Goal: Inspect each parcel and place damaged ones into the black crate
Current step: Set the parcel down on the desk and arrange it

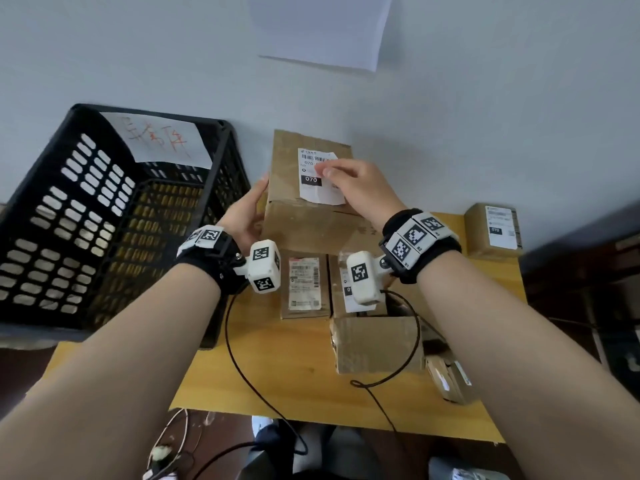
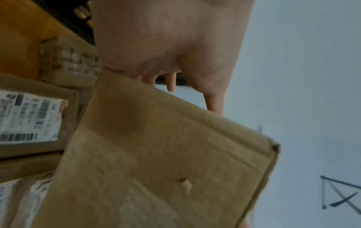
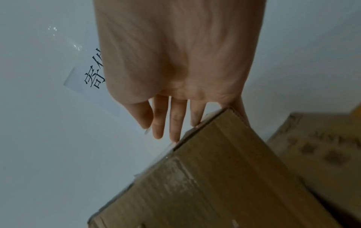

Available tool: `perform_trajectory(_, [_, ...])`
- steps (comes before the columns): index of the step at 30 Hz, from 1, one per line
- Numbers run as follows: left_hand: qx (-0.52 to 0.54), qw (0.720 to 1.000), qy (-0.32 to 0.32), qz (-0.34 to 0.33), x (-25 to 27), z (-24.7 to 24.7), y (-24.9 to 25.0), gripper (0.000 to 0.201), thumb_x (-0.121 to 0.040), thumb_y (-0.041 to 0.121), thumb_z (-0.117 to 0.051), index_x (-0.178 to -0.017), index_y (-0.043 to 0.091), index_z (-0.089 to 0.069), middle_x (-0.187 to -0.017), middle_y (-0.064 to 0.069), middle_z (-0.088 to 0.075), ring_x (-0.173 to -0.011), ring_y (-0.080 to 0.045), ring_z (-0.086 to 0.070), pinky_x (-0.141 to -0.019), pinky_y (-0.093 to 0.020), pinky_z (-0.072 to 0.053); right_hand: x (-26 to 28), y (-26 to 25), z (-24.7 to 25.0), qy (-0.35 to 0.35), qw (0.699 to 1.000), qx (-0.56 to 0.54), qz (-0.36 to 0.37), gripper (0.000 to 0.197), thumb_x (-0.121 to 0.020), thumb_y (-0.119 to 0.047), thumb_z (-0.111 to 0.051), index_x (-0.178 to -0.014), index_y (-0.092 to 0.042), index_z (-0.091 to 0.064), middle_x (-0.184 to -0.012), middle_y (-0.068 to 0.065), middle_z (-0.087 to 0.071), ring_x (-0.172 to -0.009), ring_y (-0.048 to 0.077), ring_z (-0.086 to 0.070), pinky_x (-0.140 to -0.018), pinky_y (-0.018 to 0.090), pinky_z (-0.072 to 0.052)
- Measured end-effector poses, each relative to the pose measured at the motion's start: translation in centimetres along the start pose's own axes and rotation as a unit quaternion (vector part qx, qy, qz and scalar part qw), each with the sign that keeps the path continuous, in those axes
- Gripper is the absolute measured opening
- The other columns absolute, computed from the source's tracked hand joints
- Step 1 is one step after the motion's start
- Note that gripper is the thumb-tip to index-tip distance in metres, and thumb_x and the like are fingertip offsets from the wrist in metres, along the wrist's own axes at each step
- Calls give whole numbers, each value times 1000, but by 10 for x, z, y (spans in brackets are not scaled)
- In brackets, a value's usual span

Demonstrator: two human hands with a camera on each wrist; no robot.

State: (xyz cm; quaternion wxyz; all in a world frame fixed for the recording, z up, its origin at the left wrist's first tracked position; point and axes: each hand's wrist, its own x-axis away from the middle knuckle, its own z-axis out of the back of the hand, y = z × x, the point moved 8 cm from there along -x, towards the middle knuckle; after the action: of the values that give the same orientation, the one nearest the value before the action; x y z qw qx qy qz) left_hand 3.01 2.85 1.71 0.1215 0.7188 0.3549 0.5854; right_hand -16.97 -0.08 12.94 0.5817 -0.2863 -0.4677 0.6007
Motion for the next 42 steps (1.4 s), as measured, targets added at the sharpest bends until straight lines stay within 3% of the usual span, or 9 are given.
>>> perform_trajectory(3, [-36,993,92,-67,8,42,22,99,-49,62,-97,-130,14,-67,-123,-12,-73,-108,-33,-72,-92,-54,-59,10,-4,-29,-29,999,-34,-5,32,-105,-40,-53,-133,-34,-67,-140,-13,-61,-123,4,-56,-102,28,-44])
perform_trajectory(12, [-150,971,104,-156,10,58,-2,38,-95,15,-74,-132,13,-68,-114,-4,-74,-87,-13,-70,-67,-25,-56,31,61,-90,-85,963,-155,-202,55,-98,-66,-46,-139,-29,-53,-135,-1,-62,-120,32,-64,-93,61,-57])
perform_trajectory(16, [-167,974,94,-124,-11,59,-33,53,-93,8,-75,-143,15,-60,-127,-4,-72,-98,-18,-69,-78,-29,-57,41,82,-90,-87,966,-59,-236,62,-103,-64,-37,-151,-26,-46,-150,1,-54,-128,31,-58,-105,52,-50])
perform_trajectory(20, [-167,970,105,-144,-20,54,-43,67,-87,16,-83,-148,18,-56,-130,-3,-68,-109,-22,-69,-97,-42,-58,39,62,-84,-78,981,125,-129,62,-109,-55,-32,-158,-18,-39,-161,2,-42,-147,24,-41,-119,40,-32])
perform_trajectory(22, [-159,971,108,-143,-22,52,-46,67,-85,17,-85,-146,19,-57,-124,-4,-70,-105,-23,-71,-93,-43,-61,36,44,-87,-75,982,160,-73,48,-111,-49,-30,-126,-20,-65,-131,6,-66,-121,19,-61,-104,35,-44])
perform_trajectory(24, [-157,976,91,-123,-25,52,-50,69,-84,20,-86,-146,21,-57,-121,-6,-73,-101,-23,-74,-87,-42,-63,33,34,-95,-84,975,199,-54,52,-112,-44,-28,-75,-21,-57,-75,0,-58,-71,13,-57,-67,30,-39])
perform_trajectory(26, [-163,978,72,-111,-26,54,-53,70,-84,23,-87,-147,23,-57,-120,-7,-75,-98,-21,-76,-80,-36,-62,30,38,-106,-115,964,228,-76,54,-112,-41,-28,-74,-13,-54,-68,0,-50,-65,16,-51,-57,31,-30])
perform_trajectory(38, [-161,981,61,-93,-33,59,-57,71,-84,23,-86,-148,27,-55,-121,-7,-74,-101,-20,-74,-85,-36,-60,13,56,-118,-172,942,267,-107,51,-112,-34,-32,-122,2,-67,-112,17,-67,-104,32,-64,-81,33,-41])
perform_trajectory(42, [-174,979,59,-83,-30,58,-57,71,-85,25,-86,-148,27,-53,-121,-8,-74,-101,-21,-74,-77,-34,-59,21,63,-116,-197,942,262,-77,49,-112,-38,-34,-144,-10,-58,-150,14,-54,-137,29,-51,-109,35,-37])
